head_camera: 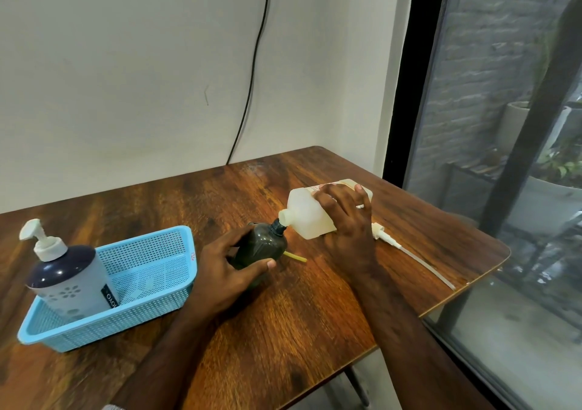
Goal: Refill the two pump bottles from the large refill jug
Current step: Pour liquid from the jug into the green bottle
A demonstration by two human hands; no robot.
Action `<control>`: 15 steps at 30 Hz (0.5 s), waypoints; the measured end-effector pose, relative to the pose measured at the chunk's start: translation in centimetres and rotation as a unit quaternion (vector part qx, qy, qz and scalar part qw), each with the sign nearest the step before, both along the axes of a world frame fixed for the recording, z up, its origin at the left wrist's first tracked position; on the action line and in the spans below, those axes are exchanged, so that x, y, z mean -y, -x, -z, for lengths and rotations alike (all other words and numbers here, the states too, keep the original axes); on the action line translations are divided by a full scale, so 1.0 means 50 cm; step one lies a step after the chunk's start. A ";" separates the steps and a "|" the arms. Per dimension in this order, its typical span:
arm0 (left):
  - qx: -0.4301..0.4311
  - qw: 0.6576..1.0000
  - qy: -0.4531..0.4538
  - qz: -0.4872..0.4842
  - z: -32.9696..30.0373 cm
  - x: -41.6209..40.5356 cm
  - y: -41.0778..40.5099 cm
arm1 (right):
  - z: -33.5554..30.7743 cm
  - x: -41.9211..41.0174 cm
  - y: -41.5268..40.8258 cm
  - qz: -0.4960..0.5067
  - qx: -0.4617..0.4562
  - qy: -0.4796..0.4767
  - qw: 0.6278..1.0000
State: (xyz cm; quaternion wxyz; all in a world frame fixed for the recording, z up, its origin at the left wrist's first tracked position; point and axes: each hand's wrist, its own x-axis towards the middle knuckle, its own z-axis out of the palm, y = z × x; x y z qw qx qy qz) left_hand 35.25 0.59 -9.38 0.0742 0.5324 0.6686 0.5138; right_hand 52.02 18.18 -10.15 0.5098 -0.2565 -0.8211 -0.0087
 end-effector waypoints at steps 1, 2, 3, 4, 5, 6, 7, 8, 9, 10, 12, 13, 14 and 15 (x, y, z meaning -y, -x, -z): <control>0.001 1.000 -0.001 0.001 0.001 -0.001 0.001 | 0.000 -0.001 0.000 0.001 0.001 -0.001 1.000; 0.001 1.000 -0.002 0.001 0.003 -0.002 0.003 | 0.000 -0.001 0.000 0.002 0.002 -0.001 1.000; 0.000 1.000 -0.003 0.000 0.004 -0.004 0.004 | -0.001 -0.002 0.000 0.002 0.003 0.001 1.000; -0.002 1.000 -0.003 -0.001 0.005 -0.004 0.005 | -0.001 -0.002 0.000 0.003 0.002 0.002 1.000; -0.004 1.000 -0.003 -0.002 0.005 -0.005 0.006 | -0.001 -0.002 0.000 0.004 0.002 0.003 1.000; -0.005 1.000 -0.004 -0.001 0.005 -0.005 0.006 | -0.001 -0.001 0.000 0.004 0.002 0.002 1.000; -0.004 1.000 -0.004 -0.002 0.005 -0.005 0.006 | 0.000 -0.001 0.000 0.004 0.002 0.001 1.000; -0.003 1.000 -0.004 -0.002 0.005 -0.004 0.005 | 0.000 0.000 0.000 0.004 0.002 -0.001 1.000; -0.002 1.000 -0.002 -0.002 0.004 -0.004 0.005 | 0.000 0.000 0.000 0.004 0.002 -0.001 1.000; -0.001 1.000 -0.001 -0.002 0.003 -0.003 0.004 | 0.000 0.000 0.000 0.003 0.003 -0.001 1.000; 0.001 1.000 -0.002 -0.002 0.002 -0.003 0.003 | -0.001 0.001 0.000 0.002 0.003 0.000 1.000; 0.001 1.000 -0.003 -0.001 0.001 -0.002 0.003 | -0.001 0.001 0.000 0.002 0.003 0.001 1.000; 0.000 1.000 -0.004 -0.001 0.001 -0.002 0.003 | -0.002 0.001 -0.001 0.002 0.003 0.000 1.000; 0.000 1.000 -0.004 -0.002 0.002 -0.002 0.003 | -0.002 0.001 -0.001 0.001 0.004 -0.001 1.000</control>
